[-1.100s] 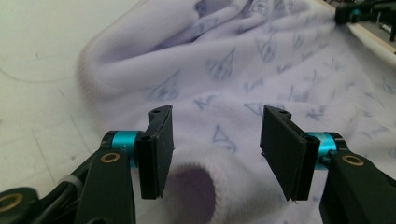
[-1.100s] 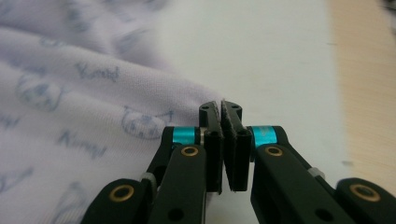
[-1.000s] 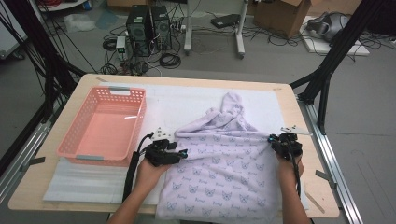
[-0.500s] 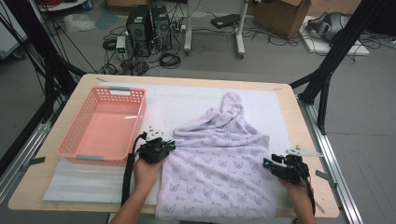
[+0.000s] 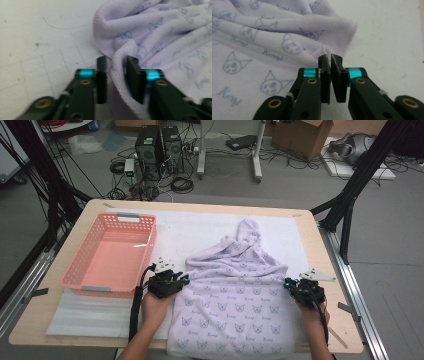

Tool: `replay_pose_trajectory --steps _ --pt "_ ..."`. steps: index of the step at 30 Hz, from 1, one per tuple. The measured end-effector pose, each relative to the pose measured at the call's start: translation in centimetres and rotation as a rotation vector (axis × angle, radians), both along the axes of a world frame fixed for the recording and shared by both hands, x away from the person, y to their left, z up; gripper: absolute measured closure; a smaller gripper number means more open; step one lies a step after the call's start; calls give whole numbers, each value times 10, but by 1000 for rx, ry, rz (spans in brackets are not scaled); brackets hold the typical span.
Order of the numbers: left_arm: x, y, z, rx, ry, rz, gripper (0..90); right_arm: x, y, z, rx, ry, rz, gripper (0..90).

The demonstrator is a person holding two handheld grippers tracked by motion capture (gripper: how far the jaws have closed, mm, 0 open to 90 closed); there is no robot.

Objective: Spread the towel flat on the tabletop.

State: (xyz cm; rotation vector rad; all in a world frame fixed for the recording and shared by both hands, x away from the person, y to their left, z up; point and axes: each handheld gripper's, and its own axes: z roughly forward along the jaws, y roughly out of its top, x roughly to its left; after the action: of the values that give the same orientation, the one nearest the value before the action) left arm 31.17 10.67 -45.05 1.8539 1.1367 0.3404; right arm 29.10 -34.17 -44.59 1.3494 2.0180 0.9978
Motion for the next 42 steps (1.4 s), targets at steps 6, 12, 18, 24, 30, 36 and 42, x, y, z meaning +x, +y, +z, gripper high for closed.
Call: replay_pose_trajectory --steps 6,12,18,24,30,36,42 --pt "-30 11 2 -44 17 -32 482 -25 -6 6 49 -22 17 620" --pt "-56 23 6 -83 0 -31 477 -57 -10 9 74 -22 54 593" --pt "-92 27 8 -117 -20 -50 476 -90 -12 6 75 -5 87 584" --pt "-109 21 -3 -97 24 -58 465 -109 -15 -4 79 39 120 563" --pt "-117 12 -10 -80 11 -77 536 -115 -11 -9 51 51 177 591" --pt "-126 10 -11 -27 -19 -84 849 -112 -9 -6 38 77 186 863" --pt "-145 20 -10 -35 0 -86 853 -122 -11 -1 33 116 194 879"
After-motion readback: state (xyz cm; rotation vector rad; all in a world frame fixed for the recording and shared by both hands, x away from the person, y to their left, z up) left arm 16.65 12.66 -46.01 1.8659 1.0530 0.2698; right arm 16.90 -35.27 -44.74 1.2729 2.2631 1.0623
